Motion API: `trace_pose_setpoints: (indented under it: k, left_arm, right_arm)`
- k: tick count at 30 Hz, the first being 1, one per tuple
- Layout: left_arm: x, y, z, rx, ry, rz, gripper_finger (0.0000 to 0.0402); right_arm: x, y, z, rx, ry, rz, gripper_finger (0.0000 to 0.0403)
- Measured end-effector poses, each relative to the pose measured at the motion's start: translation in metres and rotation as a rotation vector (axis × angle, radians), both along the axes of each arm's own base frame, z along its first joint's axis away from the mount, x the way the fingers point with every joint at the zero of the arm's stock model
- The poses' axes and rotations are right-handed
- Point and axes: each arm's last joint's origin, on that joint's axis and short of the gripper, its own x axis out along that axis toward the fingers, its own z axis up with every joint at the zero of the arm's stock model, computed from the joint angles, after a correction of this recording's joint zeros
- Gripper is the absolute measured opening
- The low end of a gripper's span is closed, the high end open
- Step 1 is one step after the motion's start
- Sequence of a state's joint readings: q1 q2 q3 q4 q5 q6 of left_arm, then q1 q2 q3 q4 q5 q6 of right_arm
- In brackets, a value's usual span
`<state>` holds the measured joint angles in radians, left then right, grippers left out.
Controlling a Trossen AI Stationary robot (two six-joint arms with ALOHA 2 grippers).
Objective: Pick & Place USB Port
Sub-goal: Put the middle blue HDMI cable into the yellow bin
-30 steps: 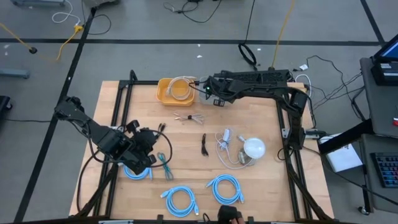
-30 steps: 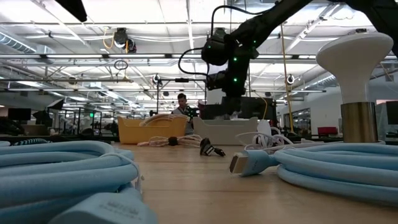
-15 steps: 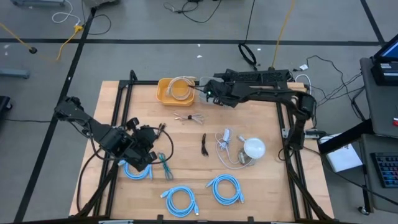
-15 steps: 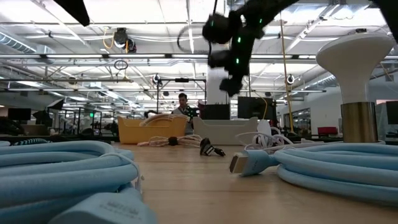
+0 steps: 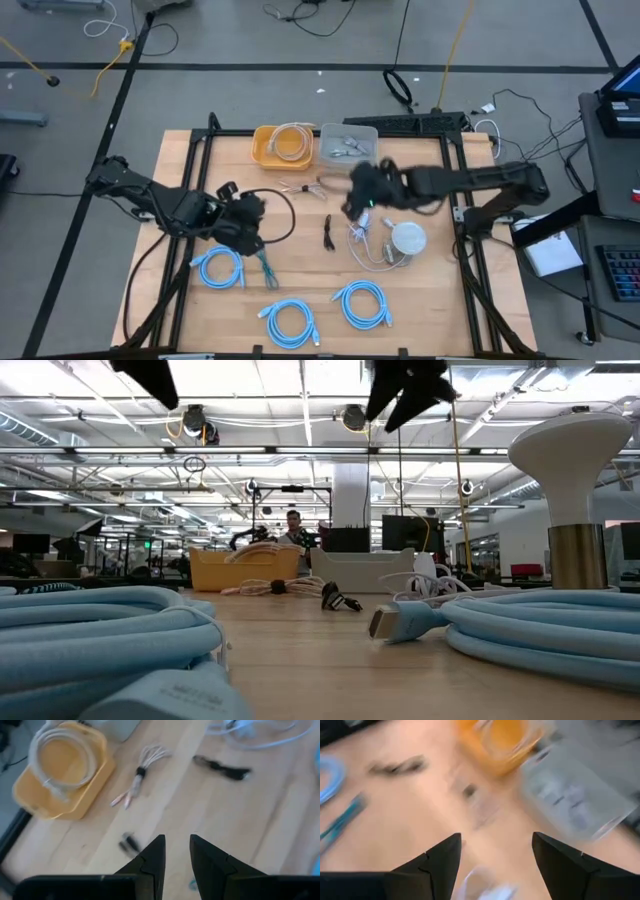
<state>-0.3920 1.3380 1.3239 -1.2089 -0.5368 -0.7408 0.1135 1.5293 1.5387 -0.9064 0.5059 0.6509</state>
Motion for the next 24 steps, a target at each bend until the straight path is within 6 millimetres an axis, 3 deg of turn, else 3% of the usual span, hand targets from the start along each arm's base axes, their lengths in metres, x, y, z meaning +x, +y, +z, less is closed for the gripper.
trace_pose_setpoints:
  k: [7, 12, 15, 18, 24]
  left_arm:
    - [0.013, -0.006, 0.006, -0.149, -0.152, 0.024, 0.0093]
    - [0.021, -0.020, 0.008, -0.267, -0.246, 0.026, 0.0093]
    - [0.030, -0.040, 0.003, -0.311, -0.246, -0.082, 0.0093]
    - [0.039, -0.069, -0.017, -0.326, -0.169, -0.202, 0.0093]
    - [0.046, -0.131, -0.088, -0.345, 0.074, -0.211, 0.0093]
  right_arm:
    - [-0.027, 0.084, -0.008, 0.147, 0.085, 0.177, 0.0238]
    - [-0.047, 0.120, -0.009, 0.156, 0.088, 0.229, 0.0238]
    - [-0.057, 0.138, -0.009, 0.170, 0.075, 0.274, 0.0238]
    - [-0.065, 0.153, -0.008, 0.163, 0.034, 0.287, 0.0238]
    - [-0.073, 0.166, -0.005, 0.140, -0.062, 0.242, 0.0238]
